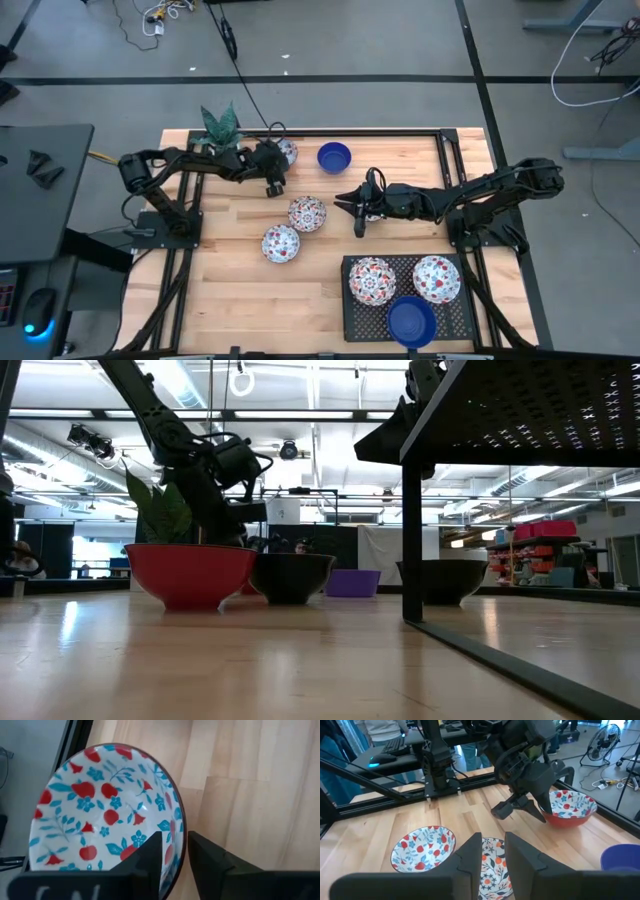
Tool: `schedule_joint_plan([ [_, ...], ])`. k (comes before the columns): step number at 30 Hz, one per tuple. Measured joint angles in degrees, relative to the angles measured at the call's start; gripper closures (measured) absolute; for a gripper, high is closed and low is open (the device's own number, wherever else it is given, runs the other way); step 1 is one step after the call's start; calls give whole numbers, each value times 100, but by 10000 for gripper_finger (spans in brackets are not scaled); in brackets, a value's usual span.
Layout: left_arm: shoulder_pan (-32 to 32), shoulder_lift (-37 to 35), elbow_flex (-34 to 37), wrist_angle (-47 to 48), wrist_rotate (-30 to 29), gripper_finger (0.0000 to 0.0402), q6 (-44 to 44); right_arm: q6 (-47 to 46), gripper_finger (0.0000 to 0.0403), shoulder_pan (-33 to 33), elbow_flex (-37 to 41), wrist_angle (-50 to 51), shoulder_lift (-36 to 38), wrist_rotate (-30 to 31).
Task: Pick & Place Mini bowls
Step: Stack the top white patterned bowl on top of the white patterned bowl on the shelf
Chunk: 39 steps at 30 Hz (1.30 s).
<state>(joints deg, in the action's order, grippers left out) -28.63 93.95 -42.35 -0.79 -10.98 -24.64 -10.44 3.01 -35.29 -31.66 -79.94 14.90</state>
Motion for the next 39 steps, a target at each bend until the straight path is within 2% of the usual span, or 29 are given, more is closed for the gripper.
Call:
schedule_joint_plan([
  [8,191,-9,0,6,-217,334,0,1,315,0,0,2,0,0],
  [14,483,-109,-4,81,-189,387,-5,134,315,0,1,106,0,-5],
  [19,891,-298,-401,692,-179,383,-5,506,315,-2,-292,189,26,-638],
  [23,1371,-363,-1066,1678,-32,388,8,945,315,2,-941,1246,35,-1102],
  [30,2304,-363,-2183,2798,701,383,41,1888,300,36,-2200,3562,33,-1158],
  [34,2794,-363,-2627,3009,942,386,7,2499,273,39,-2408,3954,35,-1327],
  [39,3211,-365,-2927,3031,968,384,-7,3021,242,56,-2408,4279,35,-1762],
])
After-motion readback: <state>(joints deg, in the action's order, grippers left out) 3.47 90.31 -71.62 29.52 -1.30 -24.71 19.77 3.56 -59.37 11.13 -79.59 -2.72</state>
